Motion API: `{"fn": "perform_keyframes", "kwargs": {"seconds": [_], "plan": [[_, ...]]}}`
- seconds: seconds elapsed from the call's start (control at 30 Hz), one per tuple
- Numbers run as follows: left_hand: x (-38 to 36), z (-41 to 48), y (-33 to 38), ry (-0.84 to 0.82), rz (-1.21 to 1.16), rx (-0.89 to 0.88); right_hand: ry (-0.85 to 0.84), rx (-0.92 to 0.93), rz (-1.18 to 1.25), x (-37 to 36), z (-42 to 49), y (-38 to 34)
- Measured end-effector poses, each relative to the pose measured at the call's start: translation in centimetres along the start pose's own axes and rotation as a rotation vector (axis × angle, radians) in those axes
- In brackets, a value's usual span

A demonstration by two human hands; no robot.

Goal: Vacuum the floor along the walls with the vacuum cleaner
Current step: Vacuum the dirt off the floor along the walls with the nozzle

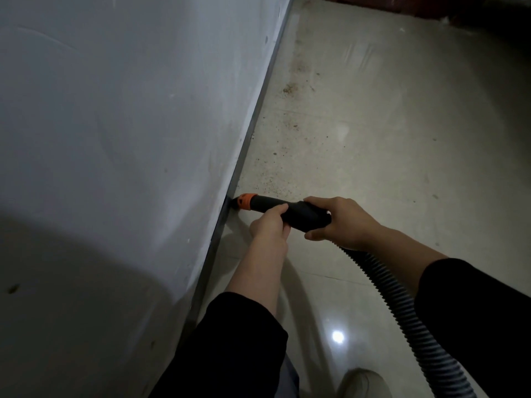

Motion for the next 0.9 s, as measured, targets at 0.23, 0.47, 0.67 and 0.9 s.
{"fn": "perform_keyframes", "kwargs": {"seconds": [0.23, 0.47, 0.67, 0.9], "plan": [[-0.3, 0.3, 0.7, -0.008, 0.003, 0.008, 0.032, 0.01, -0.034, -0.3, 1.1, 0.2], [-0.7, 0.8, 1.3, -0.041, 0.025, -0.021, 0.044, 0.014, -0.067, -0.2, 1.7, 0.2], [-1.2, 1.3, 1.1, -0.087, 0.051, -0.021, 0.067, 0.005, -0.075, 0.0, 1.7, 0.6], [-2.6, 1.3, -0.5, -0.093, 0.096, 0.001, 0.088, -0.035, -0.09, 0.8, 0.0, 1.8]]}}
Point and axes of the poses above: each hand's wrist, its own z-axis towards the middle knuckle, its own x-axis out of the back of the hand, y = z × x, the point moved 5 cm from there along z, towards the middle knuckle, and after that the axes turned 11 degrees about x, right-handed, at the moved point
